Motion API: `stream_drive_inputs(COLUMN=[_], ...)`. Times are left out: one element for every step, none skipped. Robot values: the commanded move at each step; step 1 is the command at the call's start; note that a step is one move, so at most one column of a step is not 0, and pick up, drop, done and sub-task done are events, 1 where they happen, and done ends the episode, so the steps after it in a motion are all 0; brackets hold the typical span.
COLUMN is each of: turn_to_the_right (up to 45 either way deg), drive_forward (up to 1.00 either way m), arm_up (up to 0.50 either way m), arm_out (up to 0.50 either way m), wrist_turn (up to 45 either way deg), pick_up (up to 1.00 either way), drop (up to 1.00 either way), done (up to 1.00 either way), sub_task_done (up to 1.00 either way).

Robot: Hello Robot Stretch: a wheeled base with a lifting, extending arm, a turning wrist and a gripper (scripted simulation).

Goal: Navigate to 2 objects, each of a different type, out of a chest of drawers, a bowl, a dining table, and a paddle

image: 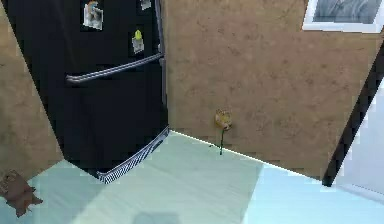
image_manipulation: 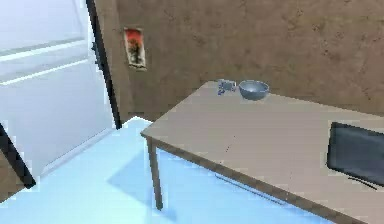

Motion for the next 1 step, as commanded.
stream_drive_inputs(turn_to_the_right=[-45.0], drive_forward=[0.0], arm_up=[0.0], arm_out=[0.0], wrist_turn=[0.0], pick_up=[0.0], drop=[0.0], done=[0.0], sub_task_done=[0.0])
